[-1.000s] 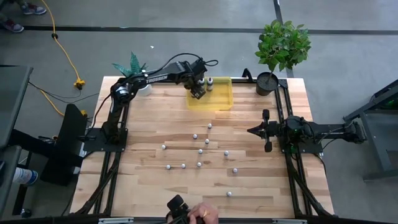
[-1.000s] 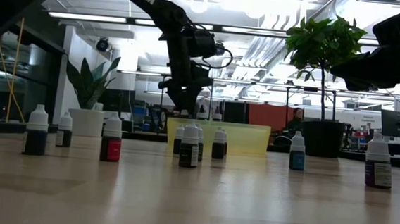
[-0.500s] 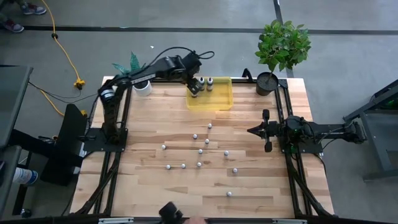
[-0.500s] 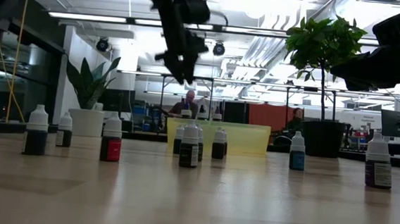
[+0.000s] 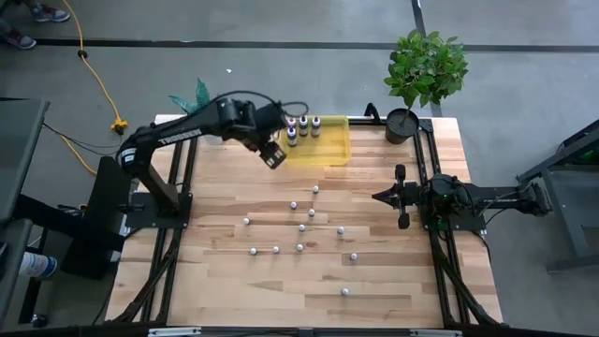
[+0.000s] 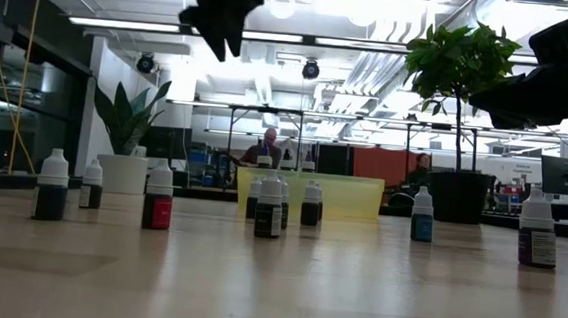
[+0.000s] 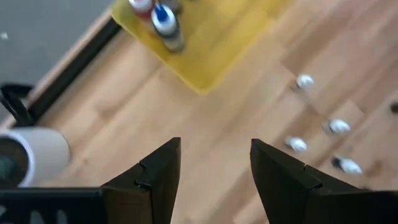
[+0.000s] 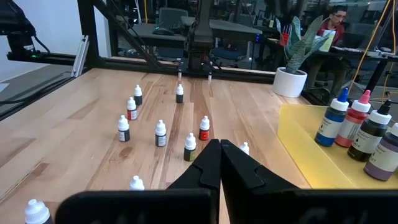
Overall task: Pick & Place food coloring
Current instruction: Put the small black food coloring bottle into the yellow bin
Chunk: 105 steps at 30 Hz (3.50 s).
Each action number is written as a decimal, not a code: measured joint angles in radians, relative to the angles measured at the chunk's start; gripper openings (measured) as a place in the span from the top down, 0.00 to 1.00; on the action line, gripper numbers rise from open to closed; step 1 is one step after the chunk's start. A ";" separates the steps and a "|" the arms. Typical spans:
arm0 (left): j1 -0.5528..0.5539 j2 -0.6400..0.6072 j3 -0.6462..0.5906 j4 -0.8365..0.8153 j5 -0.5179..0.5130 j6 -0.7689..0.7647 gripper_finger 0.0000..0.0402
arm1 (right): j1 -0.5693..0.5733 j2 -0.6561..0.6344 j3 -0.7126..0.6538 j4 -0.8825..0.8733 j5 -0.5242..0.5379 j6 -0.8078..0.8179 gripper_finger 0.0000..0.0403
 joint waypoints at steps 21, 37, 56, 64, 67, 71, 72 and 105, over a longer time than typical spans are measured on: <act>-0.317 -0.269 -0.720 0.232 0.177 -0.469 0.54 | 0.000 0.000 0.000 0.000 0.000 0.000 1.00; -0.450 -0.268 -0.894 0.445 0.160 -0.534 0.54 | 0.000 0.000 0.000 0.000 0.000 0.000 1.00; -0.448 -0.120 -0.897 0.533 0.183 -0.508 0.54 | 0.000 0.000 0.000 0.000 0.000 0.000 1.00; -0.448 -0.120 -0.897 0.533 0.183 -0.508 0.60 | 0.000 0.000 0.000 0.000 0.000 0.000 1.00; -0.448 -0.120 -0.897 0.534 0.182 -0.505 0.67 | 0.000 0.000 0.000 0.000 0.000 0.000 1.00; -0.448 -0.120 -0.897 0.533 0.182 -0.505 0.77 | 0.000 0.000 0.000 0.000 0.000 0.000 1.00; -0.448 -0.120 -0.897 0.533 0.182 -0.504 0.79 | 0.000 0.000 0.000 0.000 0.000 0.000 1.00; -0.116 -0.047 -0.283 0.121 0.130 0.106 0.93 | 0.000 0.000 0.000 0.000 0.000 0.000 1.00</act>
